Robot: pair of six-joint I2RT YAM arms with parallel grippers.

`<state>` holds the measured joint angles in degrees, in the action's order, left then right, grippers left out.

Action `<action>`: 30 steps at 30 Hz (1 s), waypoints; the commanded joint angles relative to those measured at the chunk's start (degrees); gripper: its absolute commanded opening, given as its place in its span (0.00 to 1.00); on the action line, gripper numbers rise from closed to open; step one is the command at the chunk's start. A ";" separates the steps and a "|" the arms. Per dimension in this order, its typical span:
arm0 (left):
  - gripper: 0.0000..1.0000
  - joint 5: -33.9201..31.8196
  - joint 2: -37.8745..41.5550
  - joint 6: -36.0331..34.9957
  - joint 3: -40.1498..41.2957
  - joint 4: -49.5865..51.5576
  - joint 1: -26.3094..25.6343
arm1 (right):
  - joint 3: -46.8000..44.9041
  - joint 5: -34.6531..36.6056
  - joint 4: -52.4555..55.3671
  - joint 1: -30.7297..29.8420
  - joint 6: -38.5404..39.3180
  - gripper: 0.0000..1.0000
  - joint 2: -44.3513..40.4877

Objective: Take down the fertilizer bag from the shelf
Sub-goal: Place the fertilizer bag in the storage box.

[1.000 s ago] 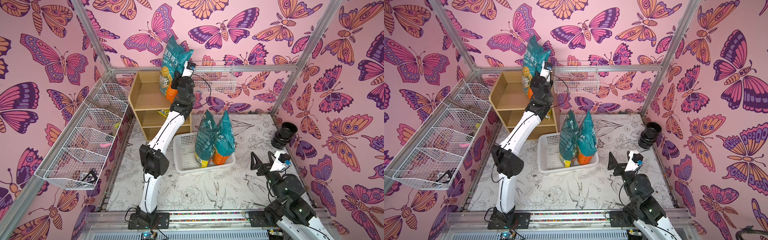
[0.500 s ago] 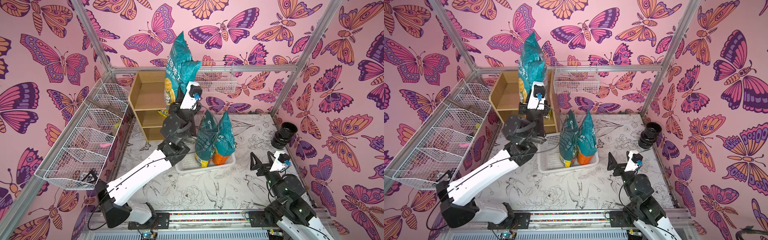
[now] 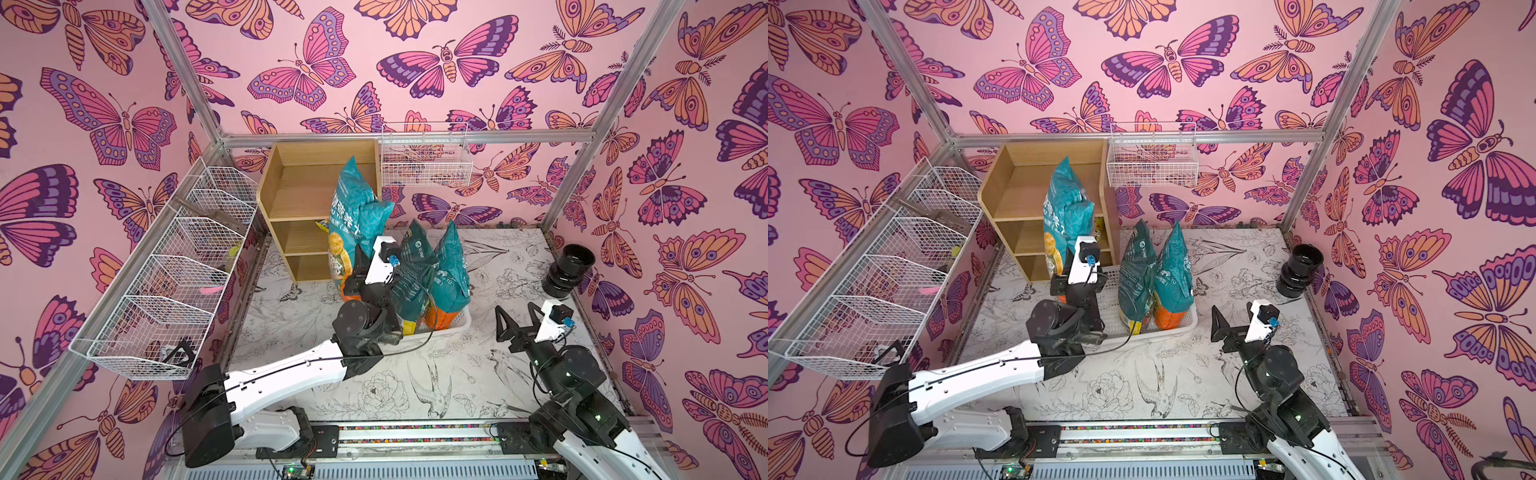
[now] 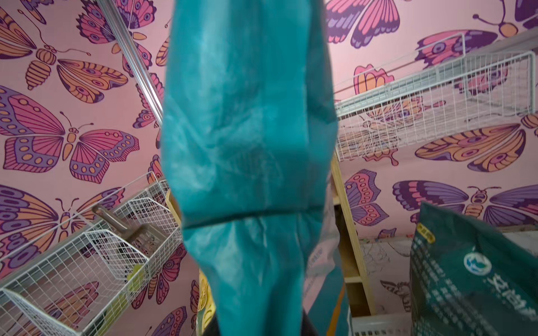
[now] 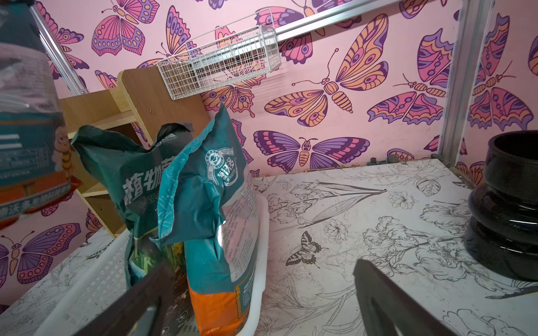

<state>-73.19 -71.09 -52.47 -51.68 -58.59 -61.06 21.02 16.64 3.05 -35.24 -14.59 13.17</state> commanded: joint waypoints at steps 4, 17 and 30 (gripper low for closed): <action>0.00 7.89 6.92 11.42 8.03 -8.91 -0.27 | -0.74 -0.99 0.01 -0.08 -0.58 0.99 -0.56; 0.00 9.43 -5.40 18.46 13.42 -14.46 1.08 | -1.12 -0.89 -1.25 -0.09 -0.34 0.99 1.28; 0.00 7.60 -21.65 30.17 15.13 -19.38 3.86 | -0.71 -1.72 -2.64 -0.09 -0.14 0.99 5.09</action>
<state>-66.24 -91.15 -26.04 -35.31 -71.20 -57.39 20.27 15.75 1.67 -35.24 -14.76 17.93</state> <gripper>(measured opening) 0.156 0.993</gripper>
